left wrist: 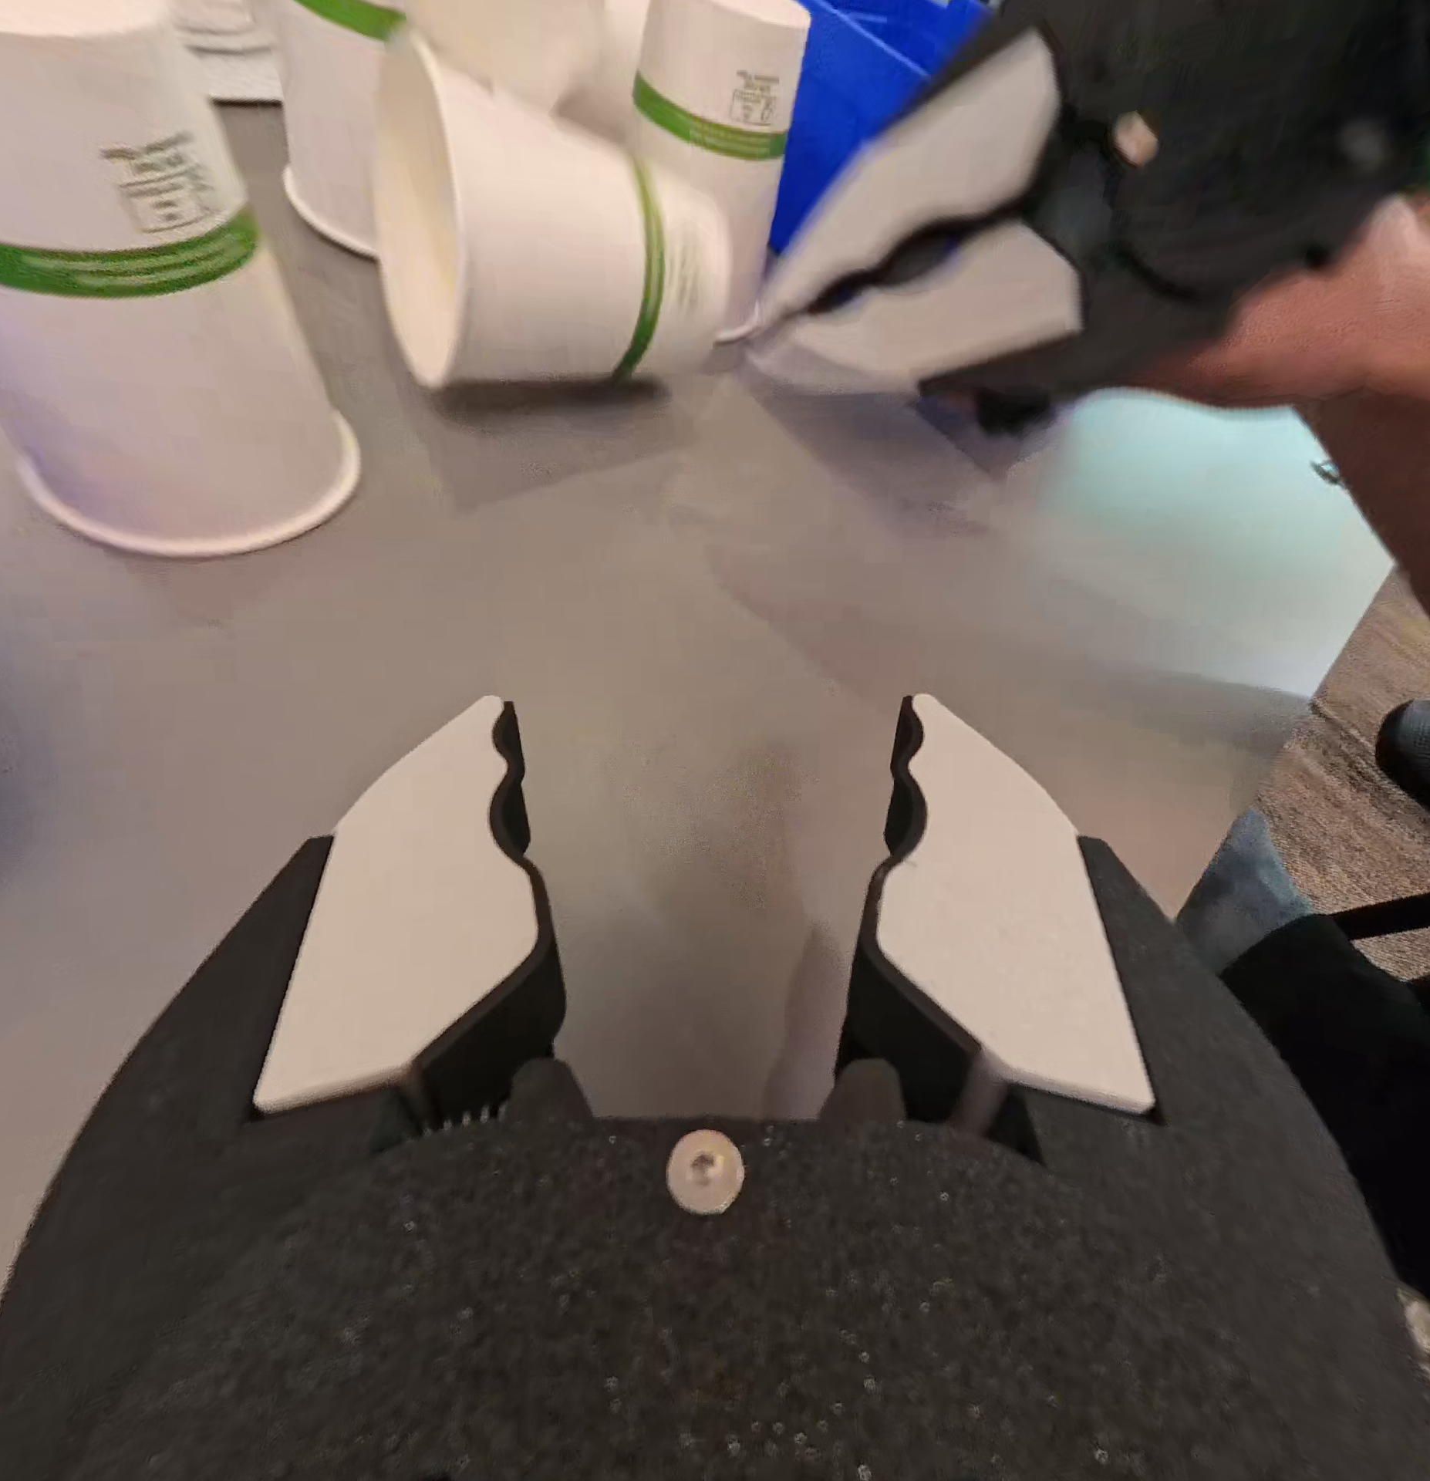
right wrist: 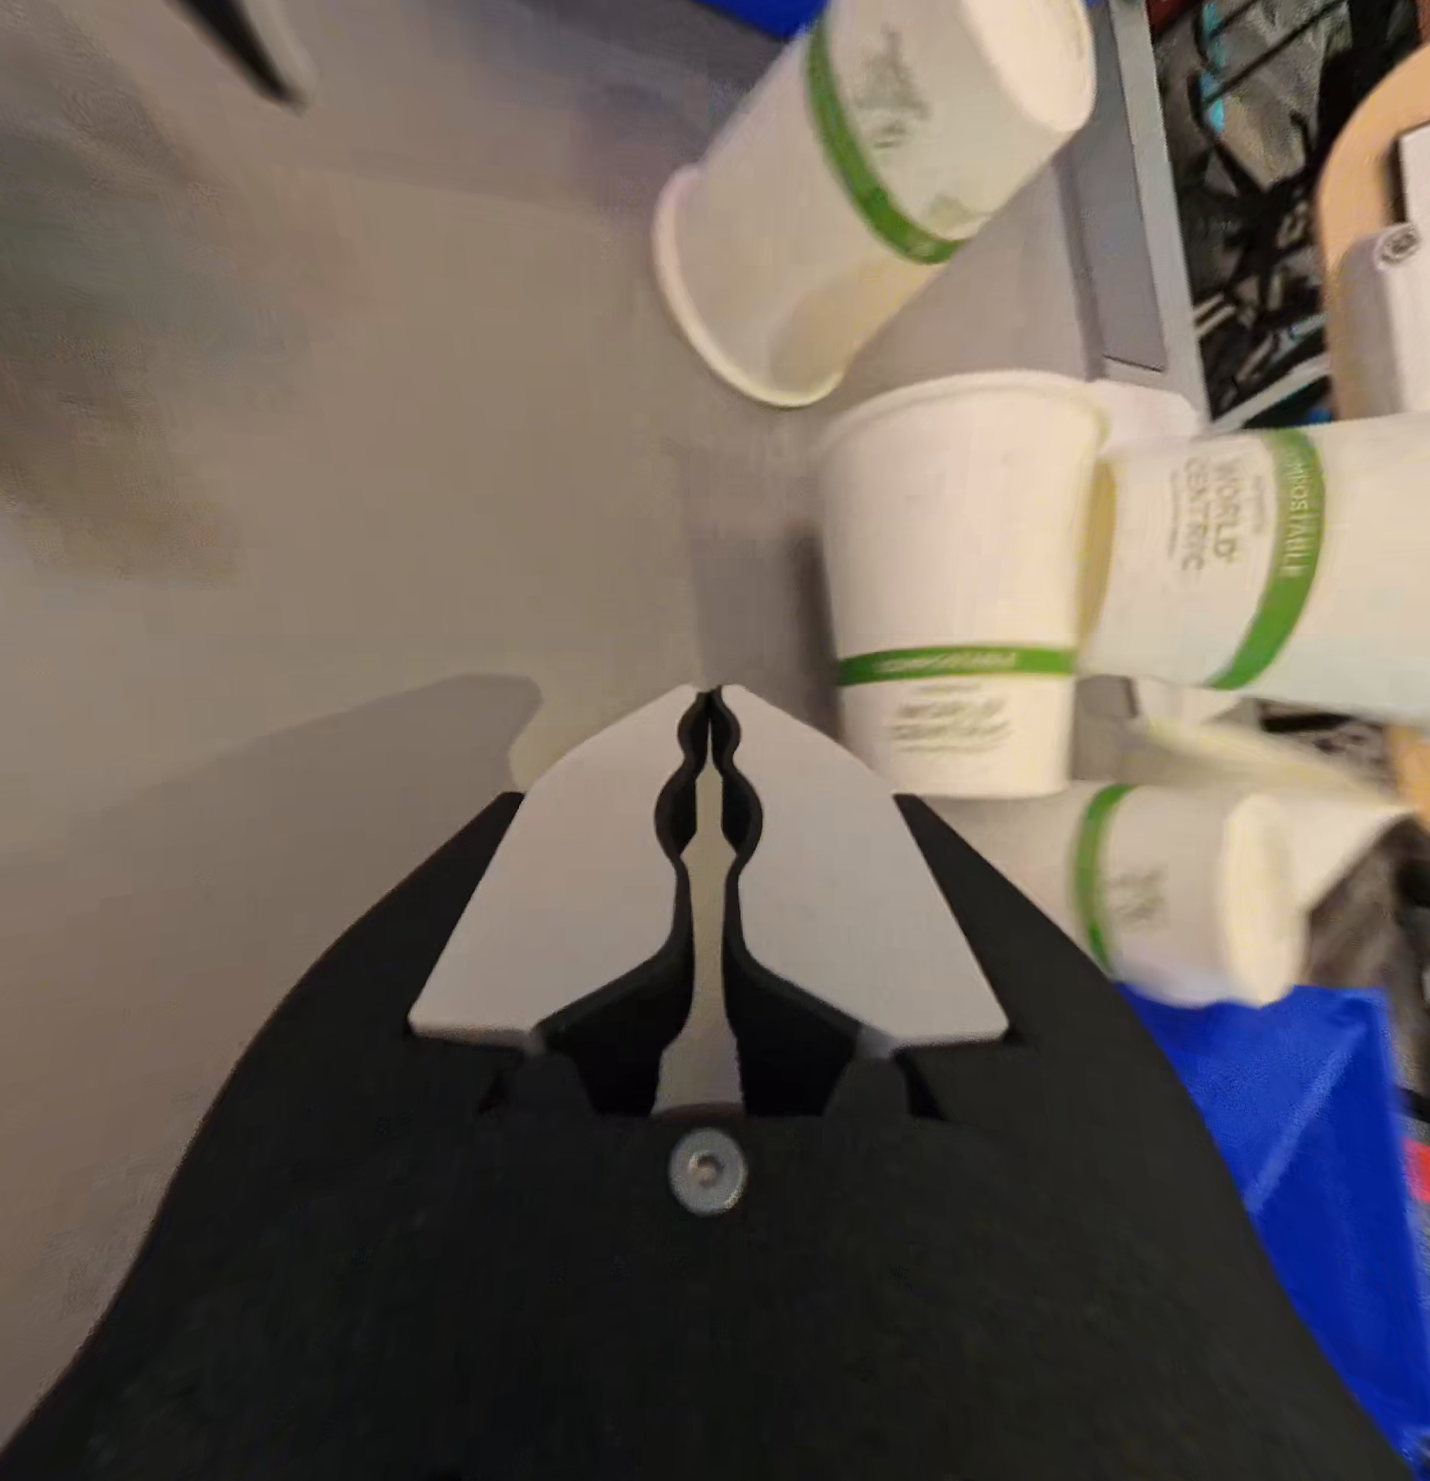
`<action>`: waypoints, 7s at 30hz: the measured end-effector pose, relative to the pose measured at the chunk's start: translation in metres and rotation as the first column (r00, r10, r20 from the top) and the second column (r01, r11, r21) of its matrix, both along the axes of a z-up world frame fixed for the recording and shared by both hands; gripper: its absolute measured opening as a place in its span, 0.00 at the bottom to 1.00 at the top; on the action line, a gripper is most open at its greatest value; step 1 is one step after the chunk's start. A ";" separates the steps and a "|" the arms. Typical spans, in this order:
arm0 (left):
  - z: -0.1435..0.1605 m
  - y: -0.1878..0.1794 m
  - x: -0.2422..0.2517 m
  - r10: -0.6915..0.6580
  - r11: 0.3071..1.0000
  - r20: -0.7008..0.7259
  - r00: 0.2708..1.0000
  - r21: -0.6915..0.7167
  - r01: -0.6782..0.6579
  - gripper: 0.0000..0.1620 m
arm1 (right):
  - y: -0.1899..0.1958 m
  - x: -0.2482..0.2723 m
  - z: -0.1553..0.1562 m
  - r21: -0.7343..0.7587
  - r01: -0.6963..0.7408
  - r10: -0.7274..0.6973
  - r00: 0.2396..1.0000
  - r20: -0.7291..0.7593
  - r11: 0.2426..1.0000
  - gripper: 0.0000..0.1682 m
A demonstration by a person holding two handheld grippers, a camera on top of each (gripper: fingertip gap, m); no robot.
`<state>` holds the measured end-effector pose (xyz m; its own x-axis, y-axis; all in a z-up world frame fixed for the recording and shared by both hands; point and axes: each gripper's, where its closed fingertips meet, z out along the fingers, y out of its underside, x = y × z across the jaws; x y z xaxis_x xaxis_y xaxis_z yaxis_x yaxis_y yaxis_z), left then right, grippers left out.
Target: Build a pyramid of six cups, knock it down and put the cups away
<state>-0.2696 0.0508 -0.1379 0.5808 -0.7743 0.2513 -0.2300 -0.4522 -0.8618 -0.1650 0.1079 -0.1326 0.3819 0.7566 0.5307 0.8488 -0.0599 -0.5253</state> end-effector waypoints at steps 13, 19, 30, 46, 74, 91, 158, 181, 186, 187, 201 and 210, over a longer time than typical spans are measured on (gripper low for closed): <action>0.006 -0.003 0.003 0.024 0.998 -0.032 0.999 0.053 -0.022 0.56 | -0.109 0.022 0.021 -0.248 0.085 -0.250 0.581 -0.775 0.965 0.41; 0.012 -0.008 0.004 -0.006 0.997 -0.004 1.000 0.072 0.006 0.58 | -0.093 0.061 0.023 -0.157 0.233 -0.269 0.607 -0.748 0.960 0.51; 0.007 -0.014 0.010 -0.044 0.995 -0.035 0.998 0.088 0.047 0.58 | -0.093 0.067 0.031 -0.101 0.241 -0.235 0.630 -0.740 0.965 0.48; 0.003 -0.015 0.008 -0.046 0.997 -0.046 0.998 0.067 0.049 0.58 | -0.086 0.092 0.046 -0.047 0.309 -0.235 0.608 -0.758 0.950 0.46; 0.005 -0.019 0.013 -0.062 0.994 -0.067 0.996 0.084 0.068 0.58 | -0.091 0.083 0.036 -0.028 0.285 -0.217 0.661 -0.718 0.958 0.46; 0.074 0.144 -0.029 -0.037 0.997 -0.728 0.685 0.016 0.072 0.66 | -0.098 0.080 0.027 -0.047 0.271 -0.226 0.682 -0.696 0.962 0.45; 0.045 -0.037 0.023 -0.187 0.979 0.223 0.957 -0.034 0.199 0.51 | 0.087 0.290 0.022 -0.552 0.504 -0.357 0.862 0.359 0.664 0.00; 0.029 0.046 0.024 0.007 1.000 0.151 0.988 -0.022 -0.004 0.46 | -0.082 0.060 0.150 -0.148 -0.181 -0.041 0.493 -0.869 0.972 0.23; 0.027 0.111 0.029 0.086 0.996 0.115 0.990 -0.020 -0.085 0.46 | -0.091 0.024 0.072 -0.271 -0.121 -0.160 0.559 -0.813 0.955 0.30; 0.027 0.123 0.030 0.100 0.995 0.115 0.988 -0.025 -0.097 0.46 | -0.089 0.024 0.065 -0.274 -0.107 -0.167 0.569 -0.805 0.956 0.30; 0.004 0.192 0.051 0.084 0.970 0.180 0.980 -0.239 -0.039 0.05 | -0.098 0.020 0.037 -0.327 -0.130 -0.171 0.645 -0.745 0.936 0.26; 0.069 0.121 0.055 -0.152 0.956 0.292 0.944 -0.200 0.216 0.01 | -0.068 0.042 0.053 -0.204 -0.034 -0.105 0.768 -0.632 0.978 0.32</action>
